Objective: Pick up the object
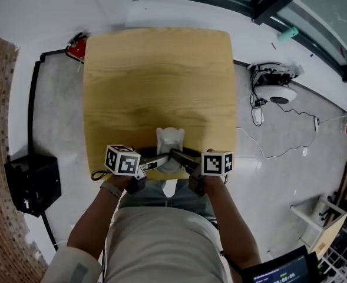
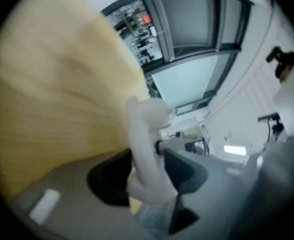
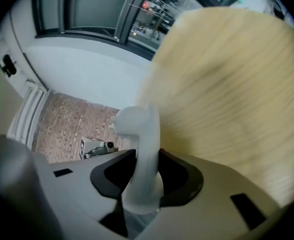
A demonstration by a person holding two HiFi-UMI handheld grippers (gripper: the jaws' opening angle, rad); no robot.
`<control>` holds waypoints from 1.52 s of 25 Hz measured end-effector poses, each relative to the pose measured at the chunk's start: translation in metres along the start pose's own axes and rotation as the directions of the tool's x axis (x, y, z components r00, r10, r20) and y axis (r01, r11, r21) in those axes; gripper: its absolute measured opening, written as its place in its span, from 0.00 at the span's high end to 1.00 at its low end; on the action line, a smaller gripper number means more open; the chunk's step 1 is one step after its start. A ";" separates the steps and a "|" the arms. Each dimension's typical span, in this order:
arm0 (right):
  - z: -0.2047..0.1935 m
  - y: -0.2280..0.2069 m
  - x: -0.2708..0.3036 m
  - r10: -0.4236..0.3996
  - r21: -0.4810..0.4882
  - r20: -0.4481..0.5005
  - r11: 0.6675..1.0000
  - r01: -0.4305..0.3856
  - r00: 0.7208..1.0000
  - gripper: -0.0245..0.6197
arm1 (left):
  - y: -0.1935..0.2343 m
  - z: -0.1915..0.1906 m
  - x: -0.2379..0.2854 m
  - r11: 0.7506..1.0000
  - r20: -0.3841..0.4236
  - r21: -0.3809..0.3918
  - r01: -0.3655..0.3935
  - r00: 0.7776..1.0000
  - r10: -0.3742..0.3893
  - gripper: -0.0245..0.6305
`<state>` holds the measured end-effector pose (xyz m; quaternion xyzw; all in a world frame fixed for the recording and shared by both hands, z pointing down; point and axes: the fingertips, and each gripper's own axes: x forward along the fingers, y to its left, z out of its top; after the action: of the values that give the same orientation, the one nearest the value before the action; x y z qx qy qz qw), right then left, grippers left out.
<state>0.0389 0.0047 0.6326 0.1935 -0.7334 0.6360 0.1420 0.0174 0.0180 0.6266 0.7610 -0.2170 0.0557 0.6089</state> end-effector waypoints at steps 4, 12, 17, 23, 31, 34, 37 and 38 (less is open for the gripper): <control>0.039 0.062 -0.021 0.083 -0.188 0.144 0.981 -0.055 0.986 0.73 | -0.055 0.049 -0.026 0.935 0.084 0.353 -0.032 0.996 0.003 0.65; 0.101 0.269 -0.105 0.318 -0.721 0.333 0.693 0.022 0.888 0.73 | -0.244 0.131 -0.113 0.537 0.285 0.824 -0.181 0.951 -0.117 0.65; 0.110 0.350 -0.135 0.418 -0.860 0.339 0.501 0.098 0.843 0.73 | -0.315 0.152 -0.152 0.410 0.384 0.866 -0.285 0.905 -0.183 0.65; 0.111 0.365 -0.140 0.432 -0.904 0.323 0.404 0.140 0.842 0.73 | -0.324 0.155 -0.158 0.343 0.405 0.880 -0.328 0.896 -0.183 0.65; 0.117 0.370 -0.150 0.460 -0.904 0.344 0.398 0.156 0.819 0.73 | -0.333 0.161 -0.154 0.329 0.386 0.894 -0.304 0.896 -0.220 0.65; 0.117 0.370 -0.153 0.460 -0.906 0.345 0.392 0.162 0.818 0.73 | -0.337 0.161 -0.153 0.314 0.387 0.897 -0.310 0.894 -0.224 0.65; 0.117 0.373 -0.156 0.472 -0.906 0.349 0.390 0.164 0.809 0.73 | -0.340 0.161 -0.153 0.331 0.392 0.893 -0.304 0.887 -0.244 0.65; 0.117 0.373 -0.156 0.474 -0.906 0.349 0.389 0.164 0.808 0.73 | -0.341 0.161 -0.154 0.333 0.393 0.893 -0.303 0.886 -0.246 0.66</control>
<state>0.0084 -0.0513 0.2161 0.1874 -0.9788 0.0550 -0.0623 -0.0142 -0.0389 0.2249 0.9550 -0.2961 -0.0011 -0.0166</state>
